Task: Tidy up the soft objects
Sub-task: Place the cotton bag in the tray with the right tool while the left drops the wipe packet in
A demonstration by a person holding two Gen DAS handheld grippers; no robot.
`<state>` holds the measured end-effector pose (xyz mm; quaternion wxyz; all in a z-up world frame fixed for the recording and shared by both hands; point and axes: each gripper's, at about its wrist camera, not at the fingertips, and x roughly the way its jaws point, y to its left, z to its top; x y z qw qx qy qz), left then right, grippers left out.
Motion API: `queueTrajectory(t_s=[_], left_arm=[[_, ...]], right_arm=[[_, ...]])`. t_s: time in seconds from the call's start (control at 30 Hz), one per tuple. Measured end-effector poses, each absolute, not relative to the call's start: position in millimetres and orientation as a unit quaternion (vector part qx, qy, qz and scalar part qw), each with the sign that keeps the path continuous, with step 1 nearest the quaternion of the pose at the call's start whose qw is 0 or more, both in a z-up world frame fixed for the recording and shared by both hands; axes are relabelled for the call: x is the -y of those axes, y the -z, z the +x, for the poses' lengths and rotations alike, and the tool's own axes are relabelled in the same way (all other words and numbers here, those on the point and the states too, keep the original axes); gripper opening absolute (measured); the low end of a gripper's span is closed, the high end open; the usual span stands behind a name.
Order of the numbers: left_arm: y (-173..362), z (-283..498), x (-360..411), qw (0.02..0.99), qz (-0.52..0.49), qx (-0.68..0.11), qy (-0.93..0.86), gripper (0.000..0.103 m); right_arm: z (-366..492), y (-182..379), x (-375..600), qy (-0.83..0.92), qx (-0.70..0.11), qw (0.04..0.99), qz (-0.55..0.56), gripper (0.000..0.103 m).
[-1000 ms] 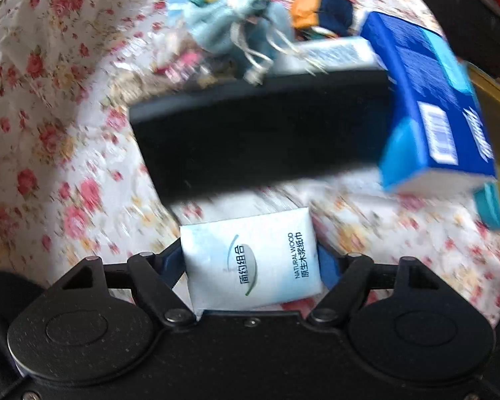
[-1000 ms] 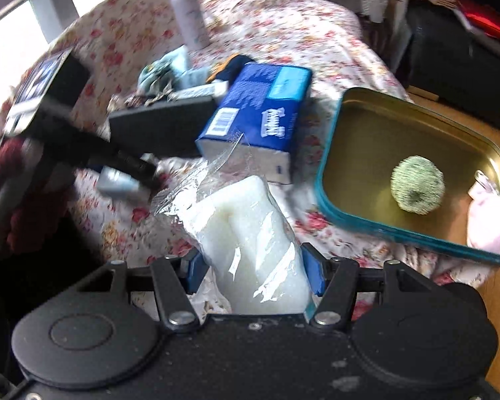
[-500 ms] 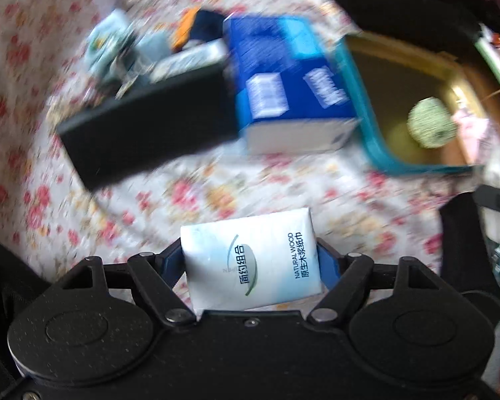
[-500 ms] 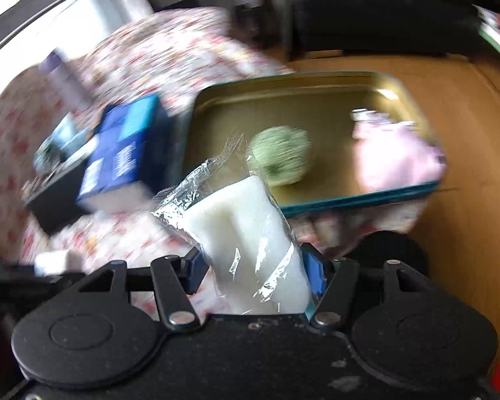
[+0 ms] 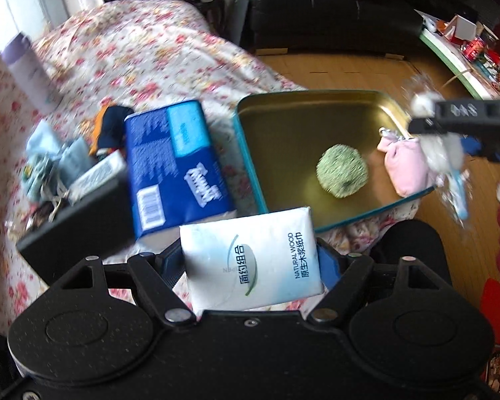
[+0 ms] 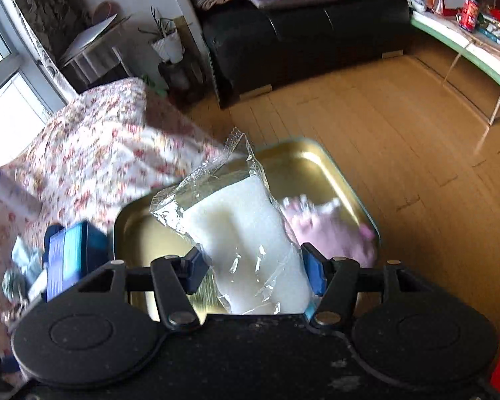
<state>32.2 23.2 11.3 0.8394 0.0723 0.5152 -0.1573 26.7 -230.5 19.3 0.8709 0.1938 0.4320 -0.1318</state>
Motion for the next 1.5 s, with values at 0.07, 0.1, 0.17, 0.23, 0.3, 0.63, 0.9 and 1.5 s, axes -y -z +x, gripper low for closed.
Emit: queueTrajectory(t_s=[0.07, 0.1, 0.17, 0.23, 0.3, 0.63, 0.9, 1.5], left_arm=[[-11.9, 35.6, -17.3, 0.84, 0.077, -0.513, 0.158, 0.073], [-11.6, 38.5, -14.9, 0.84, 0.077, -0.513, 0.159, 0.073], [-11.3, 44.0, -9.8, 0.84, 0.076, -0.513, 0.16, 0.073], [-11.2, 49.5, -5.2, 0.84, 0.076, -0.512, 0.16, 0.073], [-10.2, 53.9, 0.0, 0.841, 0.079, -0.511, 0.16, 0.073], [0.6, 71.8, 22.8, 0.833, 0.09, -0.519, 0.17, 0.073], [-1.5, 77.5, 23.6, 0.839, 0.08, -0.51, 0.17, 0.084], [12.1, 61.3, -13.0, 0.833, 0.097, -0.527, 0.136, 0.084]], right_arm=[[42.9, -20.1, 230.7, 0.135, -0.428, 0.873, 0.19, 0.059], [49.3, -20.5, 230.8, 0.135, -0.425, 0.876, 0.187, 0.06], [60.9, -19.8, 231.5, 0.137, -0.419, 0.878, 0.184, 0.062], [69.8, -19.7, 234.2, 0.138, -0.411, 0.881, 0.189, 0.064], [74.7, -20.4, 236.7, 0.136, -0.404, 0.883, 0.197, 0.079], [57.0, -15.0, 242.0, 0.126, -0.413, 0.876, 0.216, 0.08], [35.8, -6.7, 243.6, 0.12, -0.425, 0.868, 0.226, 0.08], [2.9, 4.8, 221.9, 0.106, -0.471, 0.849, 0.214, 0.08]])
